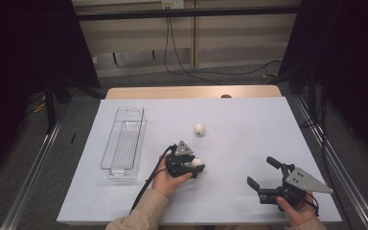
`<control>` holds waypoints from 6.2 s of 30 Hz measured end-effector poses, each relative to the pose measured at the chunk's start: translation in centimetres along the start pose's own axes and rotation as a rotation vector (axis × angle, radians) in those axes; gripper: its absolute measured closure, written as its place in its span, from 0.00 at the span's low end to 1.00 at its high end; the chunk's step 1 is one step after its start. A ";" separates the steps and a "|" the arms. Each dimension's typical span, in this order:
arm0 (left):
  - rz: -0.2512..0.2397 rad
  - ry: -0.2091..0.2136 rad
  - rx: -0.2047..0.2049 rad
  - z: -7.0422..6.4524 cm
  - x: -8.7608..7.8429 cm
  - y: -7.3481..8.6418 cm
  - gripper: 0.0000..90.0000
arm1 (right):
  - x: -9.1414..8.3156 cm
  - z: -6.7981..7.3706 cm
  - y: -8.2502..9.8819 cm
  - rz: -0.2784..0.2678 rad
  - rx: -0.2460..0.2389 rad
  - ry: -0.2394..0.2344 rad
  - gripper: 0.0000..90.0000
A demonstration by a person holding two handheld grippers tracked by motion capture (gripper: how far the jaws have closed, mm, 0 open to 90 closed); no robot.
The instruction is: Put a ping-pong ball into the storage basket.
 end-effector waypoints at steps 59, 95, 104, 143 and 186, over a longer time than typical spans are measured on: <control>0.016 0.008 -0.023 0.9 -1.1 -0.8 0.57 | -0.1 -0.1 0.0 -0.006 -0.002 0.003 0.03; 0.028 0.000 -0.067 1.9 -2.7 -1.3 0.57 | -0.2 -0.1 -0.1 -0.008 -0.003 0.002 0.03; 0.029 -0.004 -0.078 2.3 -3.1 -1.5 0.57 | -0.2 -0.1 -0.1 -0.009 -0.003 0.001 0.03; 0.042 -0.019 -0.119 3.4 -4.5 -1.9 0.57 | -0.2 -0.1 -0.1 -0.012 -0.001 0.002 0.03; 0.021 -0.049 -0.157 5.3 -6.7 -2.3 0.57 | -0.3 -0.1 -0.1 -0.016 0.002 0.006 0.03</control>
Point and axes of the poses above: each handheld gripper's, and its own axes: x roughly forward along the jaws, y roughly out of its underside, z roughly to its left, the point moved 2 cm from there along x, roughly forward along the jaws, and after that the axes turned 10 degrees about -y, right-handed, at the moved point
